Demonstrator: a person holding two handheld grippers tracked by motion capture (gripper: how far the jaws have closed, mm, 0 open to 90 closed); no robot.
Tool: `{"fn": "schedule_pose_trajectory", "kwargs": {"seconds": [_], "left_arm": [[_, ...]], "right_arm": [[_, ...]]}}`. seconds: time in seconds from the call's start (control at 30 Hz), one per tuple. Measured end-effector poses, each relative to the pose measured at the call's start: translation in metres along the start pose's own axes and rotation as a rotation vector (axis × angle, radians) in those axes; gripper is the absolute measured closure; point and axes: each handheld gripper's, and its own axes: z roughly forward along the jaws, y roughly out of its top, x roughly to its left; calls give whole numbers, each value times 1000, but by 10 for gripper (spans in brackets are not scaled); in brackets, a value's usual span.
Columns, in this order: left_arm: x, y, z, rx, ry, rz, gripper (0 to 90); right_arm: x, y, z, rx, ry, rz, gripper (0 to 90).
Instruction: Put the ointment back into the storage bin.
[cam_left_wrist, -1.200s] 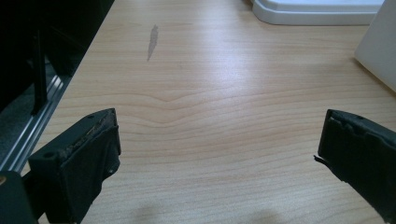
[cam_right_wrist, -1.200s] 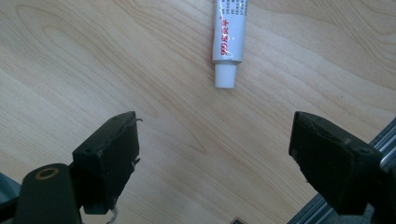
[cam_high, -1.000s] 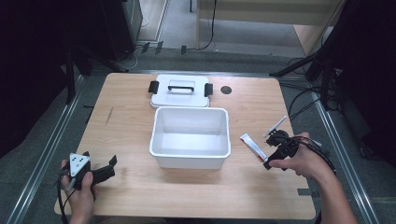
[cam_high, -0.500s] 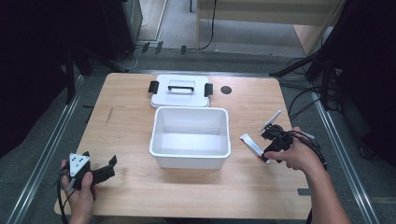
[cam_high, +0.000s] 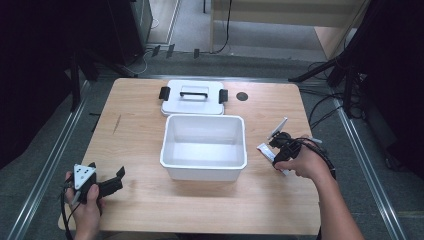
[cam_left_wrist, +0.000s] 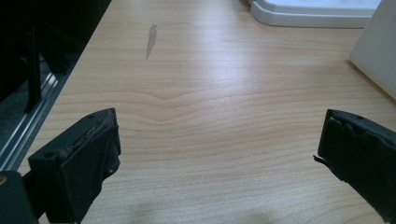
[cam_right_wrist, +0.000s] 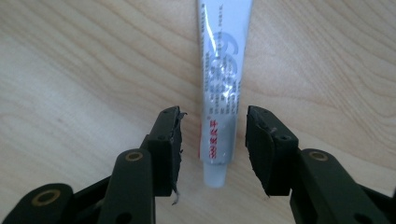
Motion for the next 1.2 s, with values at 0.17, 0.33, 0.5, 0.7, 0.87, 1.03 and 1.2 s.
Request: {"fn": "schedule_pose_trajectory", "kwargs": {"seconds": [0.17, 0.33, 0.5, 0.7, 0.87, 1.03, 1.2], "left_arm": [[0, 0, 0, -2, -3, -1, 1], [0, 0, 0, -1, -3, 0, 1], [0, 0, 0, -3, -4, 0, 1], [0, 0, 0, -4, -4, -2, 1], [1, 0, 0, -3, -5, -3, 1], [1, 0, 0, -2, -6, -2, 1], [1, 0, 0, -3, -7, -3, 1]], "right_arm": [[-4, 5, 8, 6, 0, -2, 622], [-5, 7, 13, 23, 21, 7, 652], [-5, 10, 17, 26, 18, 3, 696], [-5, 11, 19, 29, 17, -3, 704], [-3, 13, 20, 25, 12, 9, 713], [-1, 13, 21, 16, 12, 4, 715], [-2, 13, 20, 26, 27, 18, 717]]}}
